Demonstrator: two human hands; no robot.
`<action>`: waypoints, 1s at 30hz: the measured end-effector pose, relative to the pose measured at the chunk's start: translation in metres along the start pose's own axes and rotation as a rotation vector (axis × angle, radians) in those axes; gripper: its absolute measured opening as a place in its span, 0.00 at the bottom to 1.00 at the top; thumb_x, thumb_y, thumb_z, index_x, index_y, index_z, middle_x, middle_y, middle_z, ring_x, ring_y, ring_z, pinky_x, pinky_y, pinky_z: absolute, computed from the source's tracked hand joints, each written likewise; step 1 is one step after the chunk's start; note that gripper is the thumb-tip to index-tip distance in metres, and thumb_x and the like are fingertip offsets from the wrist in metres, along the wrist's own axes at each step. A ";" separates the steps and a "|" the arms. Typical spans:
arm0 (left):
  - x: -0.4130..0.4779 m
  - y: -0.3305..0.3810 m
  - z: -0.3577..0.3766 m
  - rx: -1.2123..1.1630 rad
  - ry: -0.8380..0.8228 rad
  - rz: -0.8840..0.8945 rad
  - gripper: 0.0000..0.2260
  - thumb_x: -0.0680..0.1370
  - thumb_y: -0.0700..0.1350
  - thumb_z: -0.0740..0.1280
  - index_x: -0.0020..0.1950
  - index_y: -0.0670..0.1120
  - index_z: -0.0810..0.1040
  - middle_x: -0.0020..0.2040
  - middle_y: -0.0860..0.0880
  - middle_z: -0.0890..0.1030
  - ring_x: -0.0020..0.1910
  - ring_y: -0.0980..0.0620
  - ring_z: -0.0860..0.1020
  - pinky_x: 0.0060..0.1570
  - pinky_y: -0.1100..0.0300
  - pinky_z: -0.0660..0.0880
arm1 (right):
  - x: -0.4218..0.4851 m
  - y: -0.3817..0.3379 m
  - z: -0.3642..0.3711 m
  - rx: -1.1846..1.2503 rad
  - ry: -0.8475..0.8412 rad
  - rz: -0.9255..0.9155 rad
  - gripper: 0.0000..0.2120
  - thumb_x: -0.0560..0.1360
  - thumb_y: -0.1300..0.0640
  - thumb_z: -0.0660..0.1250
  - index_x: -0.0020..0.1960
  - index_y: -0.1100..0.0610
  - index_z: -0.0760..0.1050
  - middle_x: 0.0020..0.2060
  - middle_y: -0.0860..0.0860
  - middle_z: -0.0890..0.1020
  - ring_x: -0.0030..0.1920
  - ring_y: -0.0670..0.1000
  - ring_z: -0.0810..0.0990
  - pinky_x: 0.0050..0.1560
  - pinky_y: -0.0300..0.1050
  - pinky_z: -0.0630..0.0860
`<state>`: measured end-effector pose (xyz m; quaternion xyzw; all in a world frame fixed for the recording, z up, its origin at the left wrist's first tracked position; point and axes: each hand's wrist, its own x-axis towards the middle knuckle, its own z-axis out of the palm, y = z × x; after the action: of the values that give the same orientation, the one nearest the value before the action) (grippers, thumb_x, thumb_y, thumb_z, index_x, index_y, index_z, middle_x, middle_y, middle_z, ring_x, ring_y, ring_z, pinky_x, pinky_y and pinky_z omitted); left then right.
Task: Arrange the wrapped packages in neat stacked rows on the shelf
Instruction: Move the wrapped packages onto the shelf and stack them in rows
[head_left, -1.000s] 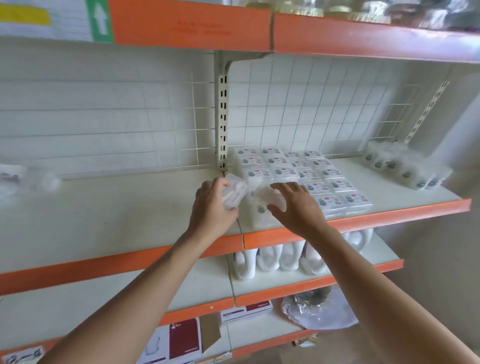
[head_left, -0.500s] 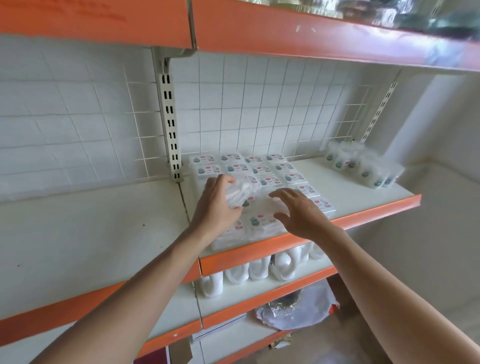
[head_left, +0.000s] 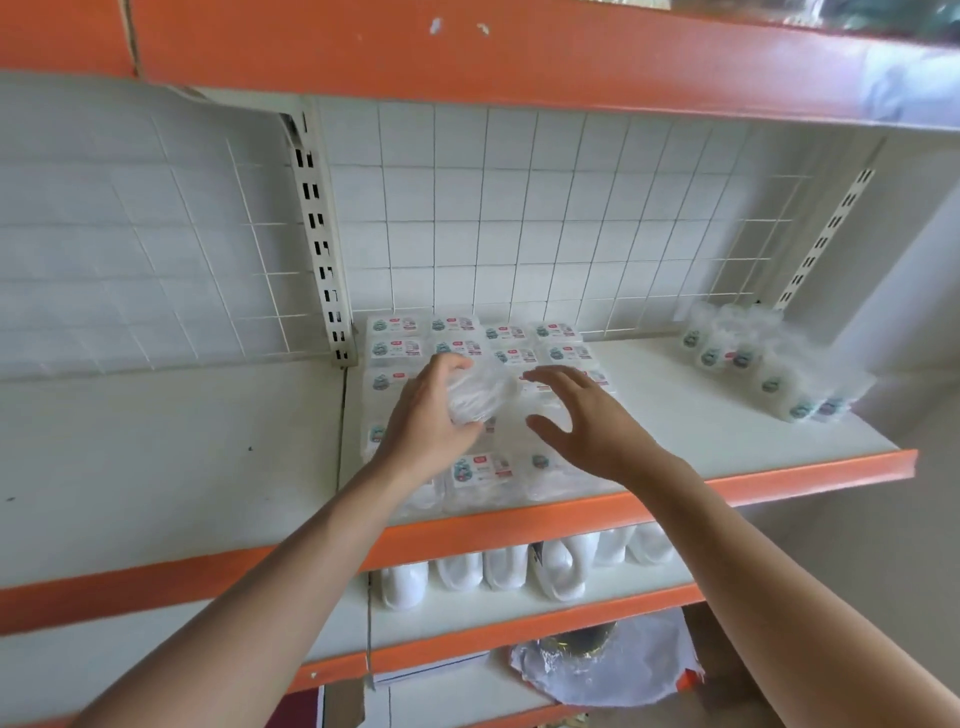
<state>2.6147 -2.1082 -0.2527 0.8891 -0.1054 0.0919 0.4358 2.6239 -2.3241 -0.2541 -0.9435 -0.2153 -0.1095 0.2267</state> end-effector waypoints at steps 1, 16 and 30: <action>0.001 0.004 0.002 -0.007 0.004 -0.017 0.27 0.71 0.39 0.73 0.67 0.50 0.67 0.68 0.53 0.71 0.66 0.49 0.70 0.58 0.59 0.67 | 0.004 0.000 -0.003 0.030 0.008 -0.020 0.25 0.76 0.51 0.68 0.71 0.52 0.67 0.68 0.50 0.71 0.67 0.50 0.71 0.64 0.40 0.67; -0.003 0.003 -0.018 -0.143 -0.068 -0.036 0.27 0.74 0.40 0.71 0.68 0.57 0.66 0.68 0.59 0.70 0.70 0.59 0.67 0.71 0.54 0.65 | 0.042 -0.010 0.000 0.738 -0.148 -0.004 0.27 0.68 0.54 0.76 0.63 0.44 0.69 0.60 0.43 0.77 0.62 0.42 0.76 0.61 0.47 0.76; 0.006 0.018 -0.042 -0.319 0.049 -0.235 0.12 0.75 0.51 0.71 0.52 0.45 0.78 0.47 0.50 0.82 0.47 0.52 0.82 0.50 0.52 0.80 | 0.055 -0.057 0.017 0.225 0.094 -0.344 0.38 0.66 0.54 0.78 0.72 0.54 0.67 0.60 0.50 0.74 0.58 0.47 0.73 0.62 0.37 0.68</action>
<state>2.6129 -2.0867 -0.2123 0.8124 -0.0035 0.0441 0.5814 2.6485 -2.2510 -0.2304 -0.8555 -0.3732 -0.1657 0.3185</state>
